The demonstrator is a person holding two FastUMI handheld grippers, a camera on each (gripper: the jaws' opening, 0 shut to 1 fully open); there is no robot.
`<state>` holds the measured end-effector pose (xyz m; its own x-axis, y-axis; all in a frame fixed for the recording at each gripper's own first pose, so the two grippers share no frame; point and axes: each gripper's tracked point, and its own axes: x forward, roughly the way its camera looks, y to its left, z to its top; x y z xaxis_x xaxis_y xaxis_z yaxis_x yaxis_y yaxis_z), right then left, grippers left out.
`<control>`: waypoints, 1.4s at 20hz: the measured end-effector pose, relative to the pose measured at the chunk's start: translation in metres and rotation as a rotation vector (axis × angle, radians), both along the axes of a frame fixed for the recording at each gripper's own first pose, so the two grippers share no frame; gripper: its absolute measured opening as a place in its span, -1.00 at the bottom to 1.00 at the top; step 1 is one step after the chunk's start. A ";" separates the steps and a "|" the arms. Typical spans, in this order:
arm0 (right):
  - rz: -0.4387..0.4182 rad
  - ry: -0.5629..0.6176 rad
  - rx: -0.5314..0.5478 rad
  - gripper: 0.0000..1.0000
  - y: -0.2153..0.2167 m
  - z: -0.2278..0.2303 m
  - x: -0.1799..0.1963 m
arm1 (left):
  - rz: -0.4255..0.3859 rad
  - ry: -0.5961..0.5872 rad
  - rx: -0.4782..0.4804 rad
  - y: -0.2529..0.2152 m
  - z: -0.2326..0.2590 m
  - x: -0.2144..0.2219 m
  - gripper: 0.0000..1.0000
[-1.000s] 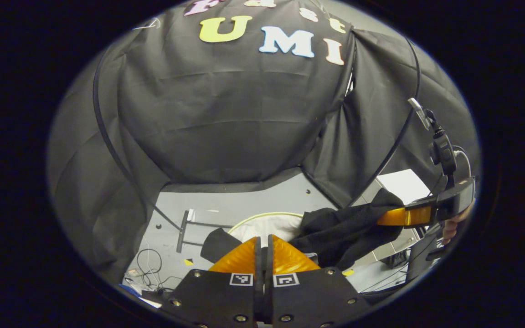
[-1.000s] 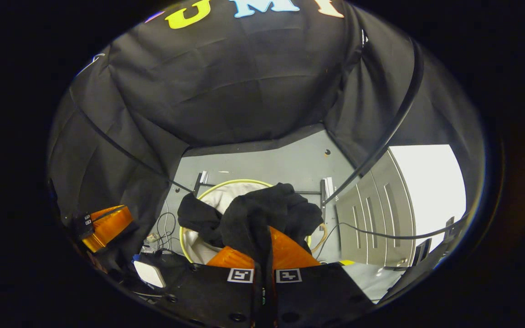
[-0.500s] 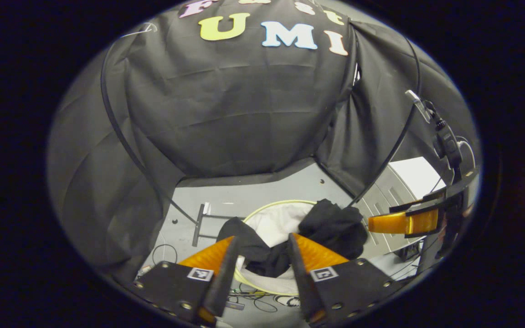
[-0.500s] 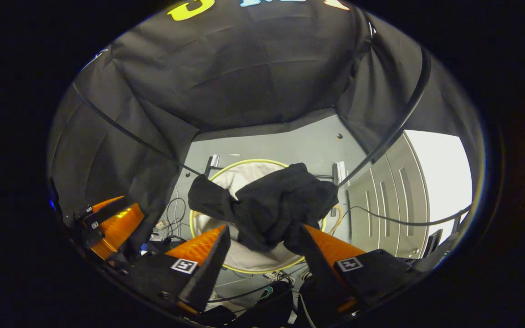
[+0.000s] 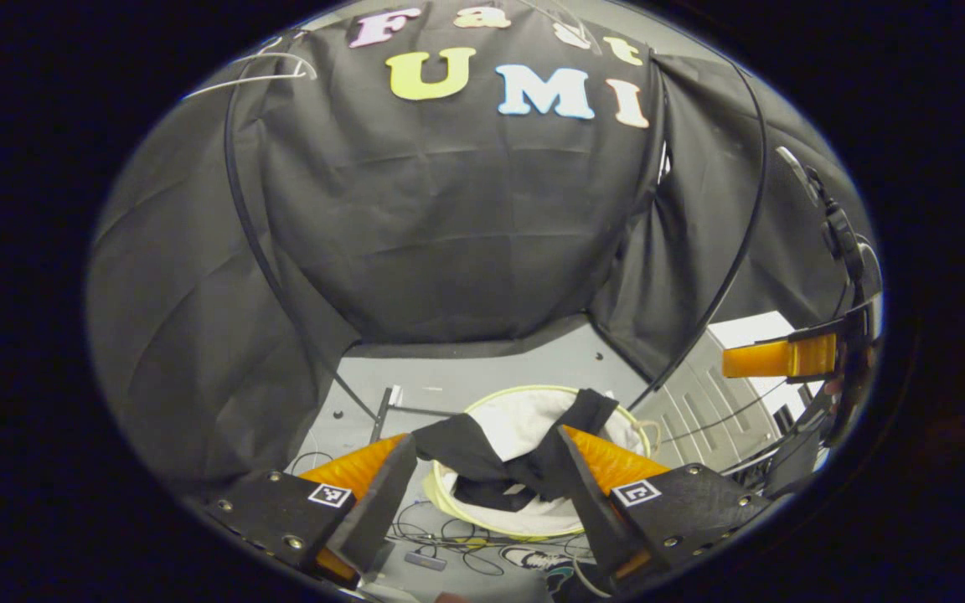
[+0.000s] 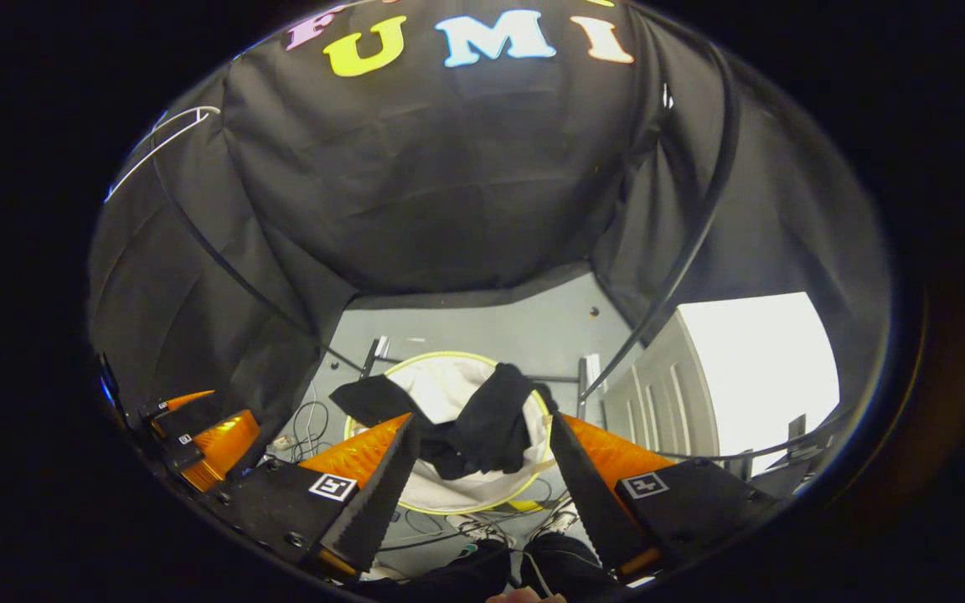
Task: Grasp the clothes on the hanger with both hands and then place them into the laundry hamper below.
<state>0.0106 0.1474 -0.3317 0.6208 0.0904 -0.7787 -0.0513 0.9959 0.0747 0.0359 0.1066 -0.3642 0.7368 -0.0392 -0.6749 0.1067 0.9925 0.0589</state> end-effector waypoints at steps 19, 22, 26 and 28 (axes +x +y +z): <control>-0.220 -0.649 0.104 0.86 -0.242 0.225 0.040 | 0.190 -0.526 0.058 -0.198 0.307 0.029 0.92; -0.191 -0.724 0.122 0.84 -0.255 0.248 0.044 | 0.193 -0.626 0.041 -0.226 0.354 0.020 0.92; -0.186 -0.852 0.157 0.84 -0.260 0.297 0.046 | 0.181 -0.732 0.014 -0.254 0.410 0.008 0.92; -0.155 -0.903 0.177 1.00 -0.244 0.310 0.049 | 0.167 -0.771 -0.016 -0.263 0.434 -0.007 0.90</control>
<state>0.0600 -0.0969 -0.0216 0.9994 0.0270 0.0221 -0.0312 0.9743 0.2229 0.0288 -0.1566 0.0694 0.9937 0.1082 0.0290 -0.1094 0.9932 0.0407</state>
